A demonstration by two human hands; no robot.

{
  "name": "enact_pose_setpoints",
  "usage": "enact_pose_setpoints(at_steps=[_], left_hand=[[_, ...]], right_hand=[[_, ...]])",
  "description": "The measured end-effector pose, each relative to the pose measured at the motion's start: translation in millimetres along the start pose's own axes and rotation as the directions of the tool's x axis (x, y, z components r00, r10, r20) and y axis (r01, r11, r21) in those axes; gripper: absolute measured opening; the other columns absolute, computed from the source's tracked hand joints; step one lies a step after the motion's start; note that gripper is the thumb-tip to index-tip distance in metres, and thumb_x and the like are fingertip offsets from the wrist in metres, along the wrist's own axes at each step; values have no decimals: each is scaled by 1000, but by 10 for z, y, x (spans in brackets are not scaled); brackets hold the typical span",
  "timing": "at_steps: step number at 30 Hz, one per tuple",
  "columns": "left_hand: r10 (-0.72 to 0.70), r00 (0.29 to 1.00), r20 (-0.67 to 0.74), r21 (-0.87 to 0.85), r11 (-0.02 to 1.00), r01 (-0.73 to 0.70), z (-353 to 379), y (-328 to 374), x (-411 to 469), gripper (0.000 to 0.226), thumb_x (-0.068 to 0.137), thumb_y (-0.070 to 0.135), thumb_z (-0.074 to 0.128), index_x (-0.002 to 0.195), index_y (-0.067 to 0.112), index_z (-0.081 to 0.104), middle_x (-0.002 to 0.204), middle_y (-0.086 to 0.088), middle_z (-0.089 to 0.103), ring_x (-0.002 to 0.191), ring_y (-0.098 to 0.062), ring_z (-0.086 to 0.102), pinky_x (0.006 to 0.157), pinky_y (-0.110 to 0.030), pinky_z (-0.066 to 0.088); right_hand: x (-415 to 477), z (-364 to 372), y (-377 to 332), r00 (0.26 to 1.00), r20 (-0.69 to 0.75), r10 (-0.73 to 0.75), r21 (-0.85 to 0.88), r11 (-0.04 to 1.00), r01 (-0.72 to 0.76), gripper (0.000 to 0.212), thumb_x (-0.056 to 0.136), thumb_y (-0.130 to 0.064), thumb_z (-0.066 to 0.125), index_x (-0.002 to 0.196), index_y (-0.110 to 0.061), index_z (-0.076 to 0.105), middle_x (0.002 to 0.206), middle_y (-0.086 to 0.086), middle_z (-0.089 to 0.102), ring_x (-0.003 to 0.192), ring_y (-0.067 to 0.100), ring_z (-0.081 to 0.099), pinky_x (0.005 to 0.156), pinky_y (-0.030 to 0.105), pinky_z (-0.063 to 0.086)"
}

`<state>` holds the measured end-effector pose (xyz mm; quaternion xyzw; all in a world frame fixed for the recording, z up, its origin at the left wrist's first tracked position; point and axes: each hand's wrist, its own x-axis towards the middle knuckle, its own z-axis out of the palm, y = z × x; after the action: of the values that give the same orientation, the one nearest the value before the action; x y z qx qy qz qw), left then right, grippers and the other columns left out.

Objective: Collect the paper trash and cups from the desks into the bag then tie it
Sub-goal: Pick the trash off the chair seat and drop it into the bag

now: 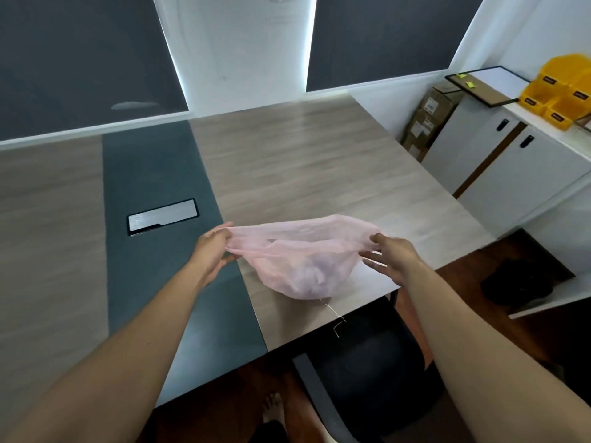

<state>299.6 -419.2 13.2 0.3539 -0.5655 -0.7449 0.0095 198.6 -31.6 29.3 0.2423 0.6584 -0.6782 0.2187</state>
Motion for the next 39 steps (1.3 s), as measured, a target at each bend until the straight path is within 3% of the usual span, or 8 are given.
enact_pose_setpoints(at_steps=[4, 10, 15, 22, 27, 31, 33, 39], left_hand=[[37, 998, -54, 76, 997, -33, -10, -79, -18, 41, 104, 13, 57, 145, 18, 63, 134, -13, 72, 100, -22, 73, 81, -37, 63], [289, 944, -160, 514, 841, -170, -44, -236, -155, 82, 95, 41, 60, 169, 19, 33, 168, -6, 43, 157, -29, 33, 128, -49, 33], [686, 715, -137, 715, 568, -408, 181, -448, -686, 75, 94, 36, 67, 162, 18, 41, 165, -5, 40, 156, -30, 29, 124, -52, 30], [783, 614, 98, 722, 368, -586, 766, -983, -1509, 42, 95, 22, 60, 136, 19, 67, 132, 2, 58, 122, -24, 57, 105, -49, 49], [630, 740, 235, 625, 485, -612, 1313, -1643, -2096, 22, 106, 16, 61, 122, 23, 73, 115, 12, 68, 94, -8, 69, 87, -40, 60], [466, 799, 379, 647, 484, -589, 1826, -2346, -2587, 19, 109, 27, 59, 118, 30, 76, 112, 16, 69, 97, -7, 70, 91, -37, 59], [361, 807, 468, 653, 474, -591, 2114, -2689, -2858, 21, 109, 34, 60, 121, 30, 76, 112, 15, 70, 100, -5, 70, 94, -38, 58], [-78, 798, 597, 736, 450, -506, 2896, -3338, -3569, 58, 102, 73, 51, 144, 35, 65, 137, 16, 64, 127, -3, 61, 112, -33, 50]], right_hand=[[-66, 0, 117, 999, 35, -8, -8, 1000, 9, 33, 103, -17, 68, 130, 0, 64, 136, 23, 71, 103, 32, 82, 82, 41, 67], [-245, -116, 144, 995, 77, -57, -169, 983, 69, 29, 101, -29, 77, 122, -11, 71, 136, 16, 70, 107, 30, 81, 98, 46, 65], [-408, -372, 238, 996, 74, -59, -191, 979, 72, 75, 97, -37, 82, 157, -12, 45, 139, 13, 65, 108, 29, 81, 102, 49, 64], [-591, -978, 510, 994, 108, -35, -392, 917, 75, 82, 97, -45, 80, 161, -16, 38, 133, 11, 69, 106, 25, 79, 89, 41, 67], [-712, -1706, 935, 979, 199, -39, -635, 756, 159, 53, 101, -44, 74, 143, -18, 55, 123, 6, 74, 99, 24, 80, 86, 43, 66], [-853, -2487, 1284, 931, 354, -92, -839, 408, 360, 21, 103, -56, 65, 103, -37, 74, 99, -12, 77, 105, 15, 76, 100, 41, 59], [-942, -2892, 1486, 904, 417, -98, -855, 296, 426, 39, 107, -52, 60, 72, -34, 66, 76, -12, 72, 94, 14, 73, 96, 42, 57], [-1191, -3697, 1977, 881, 467, -72, -883, 17, 470, 52, 110, -62, 39, 88, -25, 69, 95, 3, 76, 95, 29, 73, 83, 46, 59]])
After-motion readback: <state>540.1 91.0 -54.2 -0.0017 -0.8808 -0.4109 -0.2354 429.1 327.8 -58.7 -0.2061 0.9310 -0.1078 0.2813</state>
